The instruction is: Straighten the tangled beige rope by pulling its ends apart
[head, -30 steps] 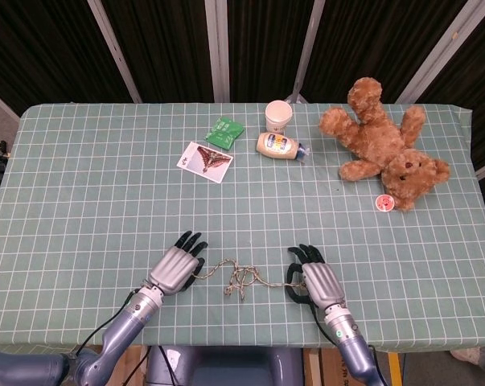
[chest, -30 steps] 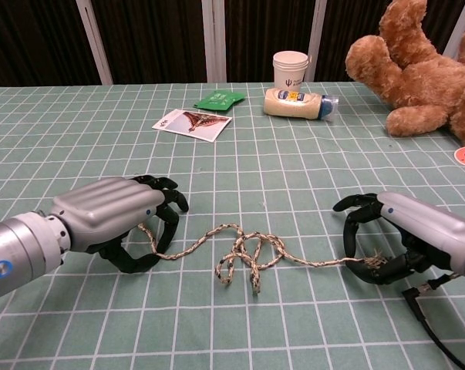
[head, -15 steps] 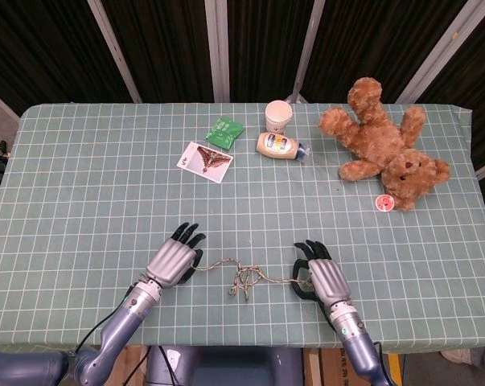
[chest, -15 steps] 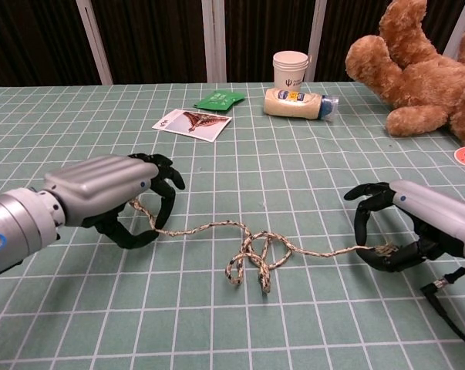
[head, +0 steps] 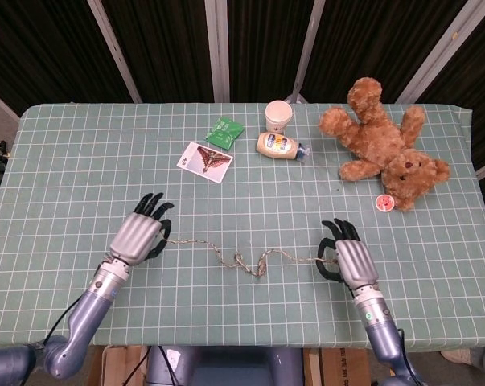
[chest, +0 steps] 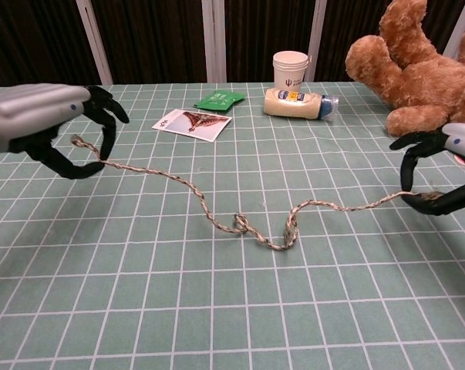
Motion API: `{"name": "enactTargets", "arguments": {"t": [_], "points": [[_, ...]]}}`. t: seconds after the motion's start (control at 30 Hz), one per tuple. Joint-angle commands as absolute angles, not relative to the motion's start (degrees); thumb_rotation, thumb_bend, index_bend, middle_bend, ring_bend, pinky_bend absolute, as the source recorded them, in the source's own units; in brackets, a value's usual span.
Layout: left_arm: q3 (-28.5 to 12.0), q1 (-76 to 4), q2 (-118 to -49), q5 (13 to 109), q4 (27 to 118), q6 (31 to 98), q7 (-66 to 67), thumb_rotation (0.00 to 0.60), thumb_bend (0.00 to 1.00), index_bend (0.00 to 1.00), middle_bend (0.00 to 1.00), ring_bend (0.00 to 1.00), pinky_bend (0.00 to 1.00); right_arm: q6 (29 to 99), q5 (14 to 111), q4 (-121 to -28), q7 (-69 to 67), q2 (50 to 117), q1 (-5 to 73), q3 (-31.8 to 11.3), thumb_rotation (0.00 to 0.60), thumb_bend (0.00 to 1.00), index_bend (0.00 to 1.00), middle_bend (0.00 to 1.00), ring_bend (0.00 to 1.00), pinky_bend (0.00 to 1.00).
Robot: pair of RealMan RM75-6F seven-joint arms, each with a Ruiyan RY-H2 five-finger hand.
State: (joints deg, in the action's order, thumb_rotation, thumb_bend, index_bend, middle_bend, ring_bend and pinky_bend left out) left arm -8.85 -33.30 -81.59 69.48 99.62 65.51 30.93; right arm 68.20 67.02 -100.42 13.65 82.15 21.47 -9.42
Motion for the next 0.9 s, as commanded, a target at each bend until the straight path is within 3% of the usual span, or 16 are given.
{"name": "enactTargets", "arguments": {"t": [0.03,0.53,0.9], "points": [[-8.4,-30.8,-77.1,70.0,99.8,67.1,26.6,0.6,0.53,0.61,0.17,0.0,0.0,68.6,66.5,-100.0,11.6,79.1,20.8,-10.4,0.6,0.44,0.63,0.17,0.0,0.0],[-5.2,-26.6,-72.2,71.7,95.8,68.0,18.9,0.6,0.53,0.61,0.17,0.0,0.0,68.5,66.9,-93.8,5.9,75.0,18.6,-9.5,0.6,0.44,0.62,0.17,0.0,0.0],[-3.9,-25.3,-73.4,72.7,93.8,68.6,18.3,0.6,0.53,0.61,0.17,0.0,0.0,67.7,66.9,-89.3,2.7,76.0,18.4,-9.7,0.6,0.44,0.62,0.17,0.0,0.0]]}}
